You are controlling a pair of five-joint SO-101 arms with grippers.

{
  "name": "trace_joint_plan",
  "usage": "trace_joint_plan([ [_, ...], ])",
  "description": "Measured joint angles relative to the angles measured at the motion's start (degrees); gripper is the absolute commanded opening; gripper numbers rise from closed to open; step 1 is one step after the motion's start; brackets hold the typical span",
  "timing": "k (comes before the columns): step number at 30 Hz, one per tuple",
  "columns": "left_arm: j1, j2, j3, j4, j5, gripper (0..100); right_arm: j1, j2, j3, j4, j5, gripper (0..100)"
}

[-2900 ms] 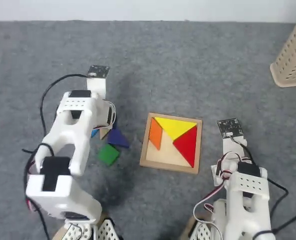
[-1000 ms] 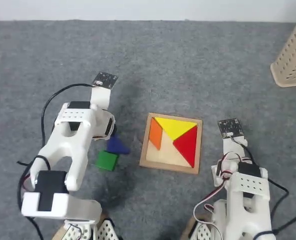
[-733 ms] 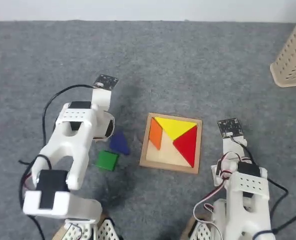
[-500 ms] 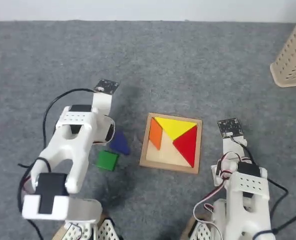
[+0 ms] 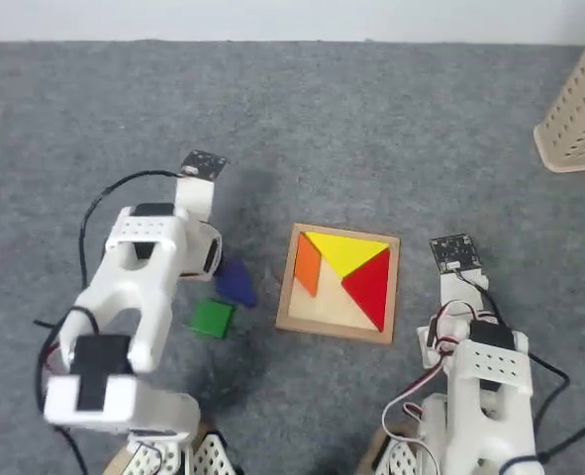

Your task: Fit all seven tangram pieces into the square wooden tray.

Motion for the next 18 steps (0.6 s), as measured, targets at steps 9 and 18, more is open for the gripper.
trace_joint_plan([
  [9, -1.41, 7.03, -5.63, 0.0, -0.18, 14, 0.0, 0.0, 0.0, 0.0, 0.0, 0.9],
  [18, 0.97, 7.12, -5.63, 0.09, -0.18, 1, 0.0, 0.0, 0.0, 0.0, 0.0, 0.9],
])
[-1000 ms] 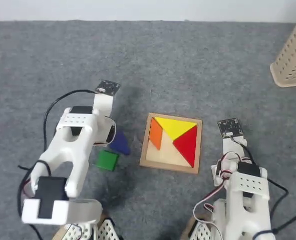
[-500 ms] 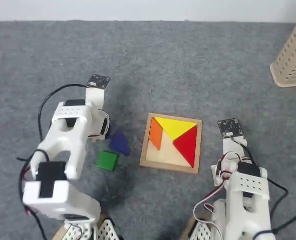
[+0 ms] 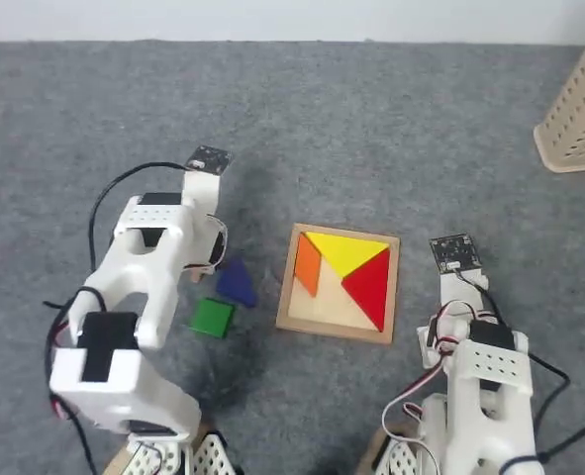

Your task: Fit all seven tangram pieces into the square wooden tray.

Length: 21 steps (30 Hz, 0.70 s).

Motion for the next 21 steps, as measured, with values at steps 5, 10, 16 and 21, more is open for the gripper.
trace_joint_plan([
  [5, 0.7, 0.18, -2.29, 3.6, 0.09, 1, 0.0, 0.0, 0.0, 0.0, 0.0, 0.9],
  [10, 1.32, 0.18, -8.7, 10.29, 0.7, 1, 0.0, 0.0, 0.0, 0.0, 0.0, 0.9],
  [16, 12.13, -9.14, -10.9, 16.7, 7.12, 1, 0.0, 0.0, 0.0, 0.0, 0.0, 0.9],
  [21, 21.36, -15.12, -11.43, 15.82, 14.24, 1, 0.0, 0.0, 0.0, 0.0, 0.0, 0.9],
])
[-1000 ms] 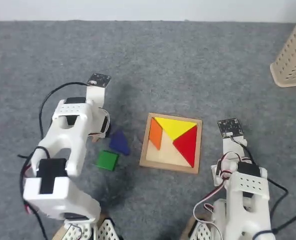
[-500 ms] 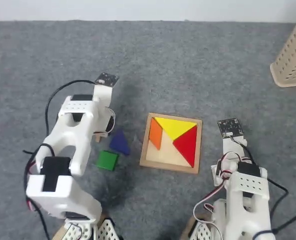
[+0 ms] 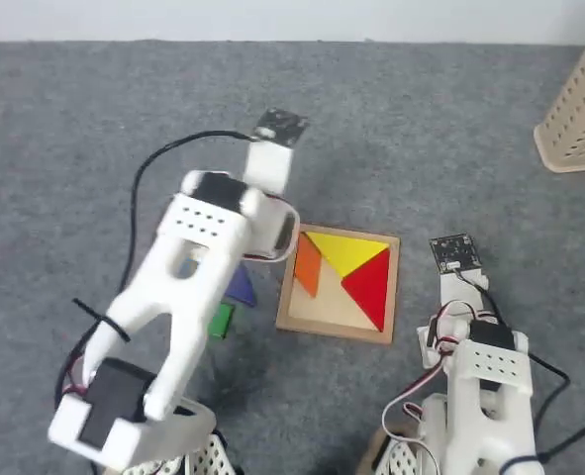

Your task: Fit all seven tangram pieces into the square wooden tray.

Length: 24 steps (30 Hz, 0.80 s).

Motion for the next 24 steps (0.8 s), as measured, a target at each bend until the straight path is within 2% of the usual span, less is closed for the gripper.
trace_joint_plan([
  [7, 7.65, 5.89, -2.55, -2.64, 2.9, 1, 0.0, 0.0, 0.0, 0.0, 0.0, 0.9],
  [13, 11.6, 17.85, -7.12, -2.64, 10.73, 1, 0.0, 0.0, 0.0, 0.0, 0.0, 0.9],
  [19, 12.31, 21.98, -10.64, -2.64, 16.09, 1, 0.0, 0.0, 0.0, 0.0, 0.0, 0.9],
  [24, 12.4, 21.98, -11.16, -2.11, 17.05, 1, 0.0, 0.0, 0.0, 0.0, 0.0, 0.9],
])
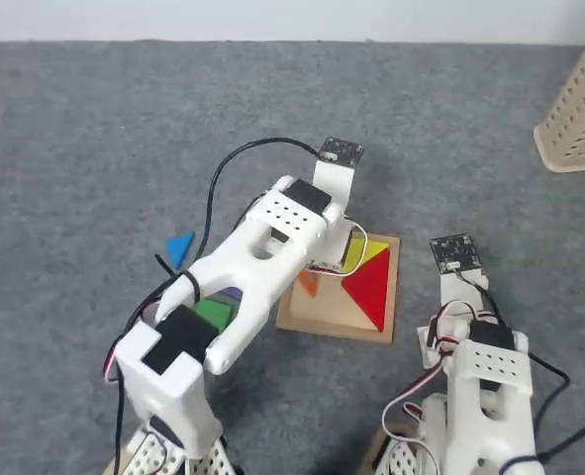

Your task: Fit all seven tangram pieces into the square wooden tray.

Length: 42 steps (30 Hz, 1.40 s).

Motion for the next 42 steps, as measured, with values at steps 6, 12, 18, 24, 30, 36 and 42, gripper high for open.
trace_joint_plan([
  [6, 0.0, 0.0, 0.0, 0.0, 0.0, 5, 0.0, 0.0, 0.0, 0.0, 0.0, 0.9],
  [12, 0.0, 0.0, 0.0, 0.0, 0.0, 10, 0.0, 0.0, 0.0, 0.0, 0.0, 0.9],
  [18, 0.0, 0.0, 0.0, 0.0, 0.0, 10, 0.0, 0.0, 0.0, 0.0, 0.0, 0.9],
  [24, 0.0, 0.0, -0.97, 0.18, 0.0, 10, 0.0, 0.0, 0.0, 0.0, 0.0, 0.9],
  [30, 0.0, 0.0, -4.75, 3.6, -0.7, 10, 0.0, 0.0, 0.0, 0.0, 0.0, 0.9],
  [36, -1.23, 0.0, -5.45, 5.01, -7.56, 8, 0.0, 0.0, 0.0, 0.0, 0.0, 0.9],
  [42, 2.2, 0.0, -3.96, 4.75, -14.59, 7, 0.0, 0.0, 0.0, 0.0, 0.0, 0.9],
])
